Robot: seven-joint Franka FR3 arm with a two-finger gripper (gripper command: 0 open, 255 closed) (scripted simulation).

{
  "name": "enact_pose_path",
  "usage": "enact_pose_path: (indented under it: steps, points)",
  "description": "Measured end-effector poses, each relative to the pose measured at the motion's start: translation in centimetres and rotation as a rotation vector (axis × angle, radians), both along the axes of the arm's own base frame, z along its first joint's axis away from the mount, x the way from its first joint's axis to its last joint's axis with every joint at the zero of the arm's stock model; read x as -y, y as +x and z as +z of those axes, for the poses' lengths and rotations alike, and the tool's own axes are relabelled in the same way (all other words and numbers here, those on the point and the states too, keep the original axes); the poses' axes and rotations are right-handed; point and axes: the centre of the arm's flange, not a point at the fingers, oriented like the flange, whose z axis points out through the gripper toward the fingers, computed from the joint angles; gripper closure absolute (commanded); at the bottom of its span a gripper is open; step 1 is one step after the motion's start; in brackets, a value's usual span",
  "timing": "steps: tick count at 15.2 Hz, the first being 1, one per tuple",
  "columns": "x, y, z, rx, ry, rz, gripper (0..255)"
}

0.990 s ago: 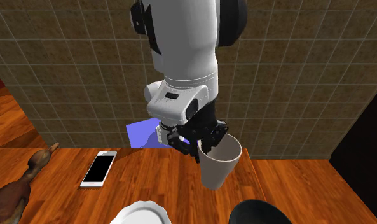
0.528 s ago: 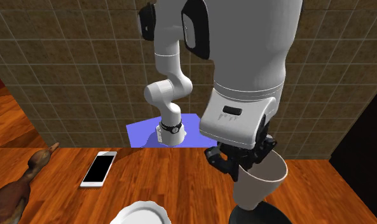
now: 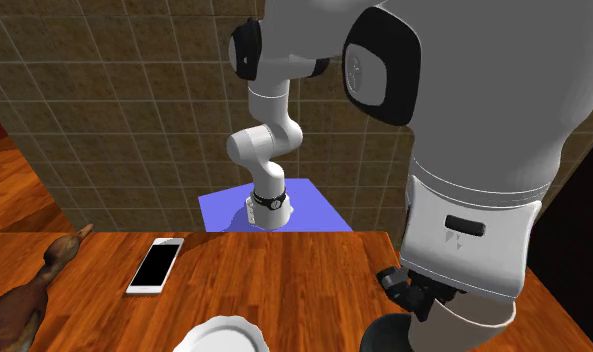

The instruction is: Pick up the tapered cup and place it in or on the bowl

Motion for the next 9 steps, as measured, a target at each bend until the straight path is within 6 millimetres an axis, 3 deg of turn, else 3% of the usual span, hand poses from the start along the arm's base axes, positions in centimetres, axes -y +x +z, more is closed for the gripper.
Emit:
enact_pose_path:
  steps: [9]
  points:
    - [0.0, 0.1, -4.6, 0.0, 0.0, 0.0, 255]
